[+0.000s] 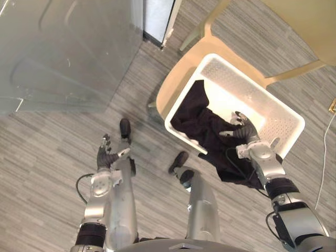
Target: Pick up the laundry basket with both hands and put the clothes into the washing machine.
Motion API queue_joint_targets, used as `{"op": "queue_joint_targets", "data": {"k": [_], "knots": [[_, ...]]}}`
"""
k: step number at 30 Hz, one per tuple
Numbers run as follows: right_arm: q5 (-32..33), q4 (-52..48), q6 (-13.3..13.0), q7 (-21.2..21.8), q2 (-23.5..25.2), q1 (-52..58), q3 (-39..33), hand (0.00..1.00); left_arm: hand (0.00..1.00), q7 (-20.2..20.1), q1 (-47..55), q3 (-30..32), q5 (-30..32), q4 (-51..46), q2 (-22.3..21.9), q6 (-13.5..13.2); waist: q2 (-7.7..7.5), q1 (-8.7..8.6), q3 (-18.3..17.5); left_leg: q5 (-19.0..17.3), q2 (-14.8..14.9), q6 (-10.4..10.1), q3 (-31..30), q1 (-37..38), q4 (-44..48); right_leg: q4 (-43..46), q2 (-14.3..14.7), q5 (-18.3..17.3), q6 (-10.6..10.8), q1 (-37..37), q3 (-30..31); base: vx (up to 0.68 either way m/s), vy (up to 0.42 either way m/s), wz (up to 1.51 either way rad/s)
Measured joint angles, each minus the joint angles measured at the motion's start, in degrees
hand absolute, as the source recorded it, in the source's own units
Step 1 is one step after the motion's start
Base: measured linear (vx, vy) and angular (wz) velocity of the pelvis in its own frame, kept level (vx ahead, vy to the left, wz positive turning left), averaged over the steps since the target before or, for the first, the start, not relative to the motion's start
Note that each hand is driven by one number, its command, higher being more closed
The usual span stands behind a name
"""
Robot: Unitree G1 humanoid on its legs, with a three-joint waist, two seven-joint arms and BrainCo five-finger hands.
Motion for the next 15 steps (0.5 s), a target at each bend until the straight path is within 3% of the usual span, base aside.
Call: {"op": "queue_joint_targets", "data": {"k": [1, 2, 6, 7, 8, 9, 10, 12, 15], "knots": [[-1.5, 0.9, 0.1, 0.2, -1.2, -0.7, 0.3, 0.00, 0.00, 0.0, -0.1, 0.1, -0.1, -0.7, -0.5, -0.1, -0.87, 0.55, -0.6, -1.8, -0.1, 5.3, 0.6, -3.2, 12.7, -0.4, -1.8, 0.9, 0.1, -0.5, -1.9, 0.06, 0.040, -0.04], [-2.5, 1.3, 0.2, 0.3, -1.3, -1.4, 0.5, 0.00, 0.00, 0.1, 0.1, 0.1, -0.1, -1.0, -0.9, -0.1, -0.67, 1.01, -0.6, -4.8, 0.1, 5.1, 0.8, -2.3, 11.9, -0.4, -1.6, 1.7, 0.6, -0.5, -2.1, 0.07, 0.032, -0.13], [-3.5, 3.9, 0.7, 0.3, -2.0, -3.7, 1.2, 0.00, 0.00, 0.0, -0.4, -0.2, -0.2, -2.4, -1.1, -0.3, -0.15, 1.78, -0.2, -3.9, -0.3, 4.4, 0.5, -2.5, 8.9, -2.0, -1.8, 4.0, 0.5, -0.9, -3.2, -0.04, 0.001, 0.04], [-4.2, 4.5, 1.5, 0.3, -2.5, -4.3, 1.3, 0.00, 0.00, -0.1, -0.4, -0.2, -0.2, -2.4, -1.0, -0.2, -0.13, 1.91, -0.2, -4.5, -0.4, 3.0, 0.9, -2.3, 6.4, -3.0, -1.3, 4.2, 0.3, -0.9, -3.9, -0.05, -0.036, 0.34], [-4.6, 4.6, 1.7, 0.3, -2.8, -4.3, 1.4, 1.00, 0.00, -0.1, -0.7, -0.2, -0.2, -2.3, -0.9, -0.2, -0.40, 1.68, -0.4, -5.4, -0.8, 1.6, 1.5, -2.3, 5.3, -4.7, -1.7, 4.6, 0.1, -0.7, -4.6, -0.05, -0.019, 0.54], [-4.7, 4.6, 1.9, 0.2, -3.8, -4.6, 1.5, 1.00, 0.00, -0.2, -1.4, 0.2, -0.2, -2.2, -1.0, -0.1, -1.51, 1.38, -0.3, -6.4, -0.9, 5.1, 1.3, -5.0, 13.7, -5.9, -2.9, 4.8, -0.1, -1.3, -5.2, 0.01, 0.012, 0.12], [-4.9, 4.9, 2.2, 0.3, -4.1, -5.5, 1.8, 1.00, 0.00, -0.3, -0.7, 0.2, -0.2, -2.1, -2.2, 0.0, -0.46, 2.56, 0.1, -10.9, 0.2, 5.6, 0.8, -3.0, 19.0, -5.1, -2.1, 6.2, 0.4, -1.6, -4.6, 0.06, 0.029, -0.01], [-5.0, 5.9, 2.6, -0.2, -4.5, -6.6, 1.5, 1.00, 0.00, -0.4, -1.3, -0.1, -0.2, -2.8, -2.8, 0.0, -0.21, 1.78, 0.2, -10.9, -0.7, 4.5, 0.7, -2.5, 16.3, -6.0, -2.6, 7.9, -0.4, -1.8, -4.3, 0.03, 0.030, 0.08], [-5.0, 6.6, 3.5, -0.2, -4.6, -7.6, 1.5, 1.00, 0.00, -0.4, -1.2, -0.1, -0.2, -3.4, -2.6, 0.0, -0.01, 2.36, 0.3, -9.4, -0.1, 3.5, 0.5, -2.5, 13.3, -8.2, -1.2, 8.9, -0.9, -1.7, -5.1, -0.03, -0.025, 0.14]]}}
